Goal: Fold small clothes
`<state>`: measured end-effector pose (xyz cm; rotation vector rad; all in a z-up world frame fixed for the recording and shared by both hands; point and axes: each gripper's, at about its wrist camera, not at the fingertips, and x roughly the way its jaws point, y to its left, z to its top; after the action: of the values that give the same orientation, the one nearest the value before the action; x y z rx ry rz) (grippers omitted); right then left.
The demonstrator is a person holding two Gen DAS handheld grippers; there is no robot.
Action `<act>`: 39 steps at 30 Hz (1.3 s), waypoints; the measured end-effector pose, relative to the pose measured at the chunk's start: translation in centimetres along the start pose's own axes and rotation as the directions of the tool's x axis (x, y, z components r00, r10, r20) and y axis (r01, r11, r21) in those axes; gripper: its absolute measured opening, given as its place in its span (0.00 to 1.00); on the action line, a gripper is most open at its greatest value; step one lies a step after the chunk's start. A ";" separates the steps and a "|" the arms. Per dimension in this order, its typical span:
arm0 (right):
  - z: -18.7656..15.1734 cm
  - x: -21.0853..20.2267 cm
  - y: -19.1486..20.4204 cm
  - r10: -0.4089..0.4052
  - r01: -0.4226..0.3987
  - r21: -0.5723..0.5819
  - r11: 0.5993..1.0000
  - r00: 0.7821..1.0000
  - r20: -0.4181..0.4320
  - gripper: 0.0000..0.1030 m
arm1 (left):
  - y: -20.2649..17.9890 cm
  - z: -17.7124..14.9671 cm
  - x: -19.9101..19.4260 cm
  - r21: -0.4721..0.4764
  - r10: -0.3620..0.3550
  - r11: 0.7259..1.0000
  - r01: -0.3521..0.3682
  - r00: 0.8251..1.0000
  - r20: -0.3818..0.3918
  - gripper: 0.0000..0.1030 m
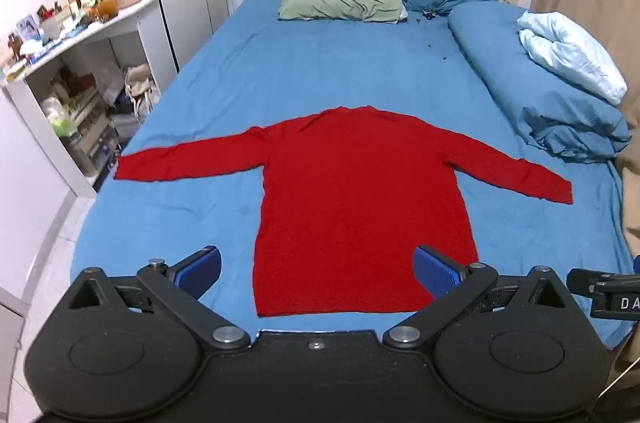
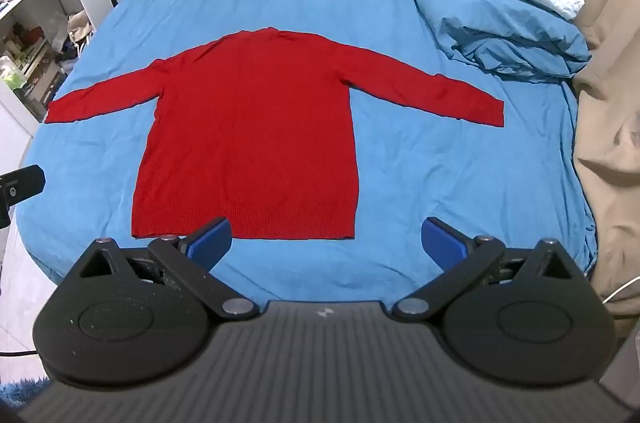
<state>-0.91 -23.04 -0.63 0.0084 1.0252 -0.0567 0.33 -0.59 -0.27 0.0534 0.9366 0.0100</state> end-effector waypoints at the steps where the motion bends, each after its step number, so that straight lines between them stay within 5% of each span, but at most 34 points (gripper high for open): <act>1: 0.0 0.0 0.0 0.004 -0.004 0.001 1.000 1.000 0.002 1.00 | -0.8 0.0 0.1 0.022 0.024 0.999 -0.024 1.000 0.006 1.00; 9: -0.3 -0.1 0.0 -0.005 0.005 -0.002 1.000 1.000 0.005 1.00 | 0.0 -0.2 -0.9 -0.019 -0.007 1.000 0.008 0.998 0.064 1.00; 39: -0.1 -0.1 0.0 -0.002 0.002 0.001 1.000 1.000 0.004 1.00 | -0.3 0.2 -0.5 -0.022 0.018 1.000 -0.017 0.998 0.065 1.00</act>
<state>-1.03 -23.07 -0.58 0.0082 1.0210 -0.0595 0.18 -0.94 0.17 0.0418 0.8711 0.0342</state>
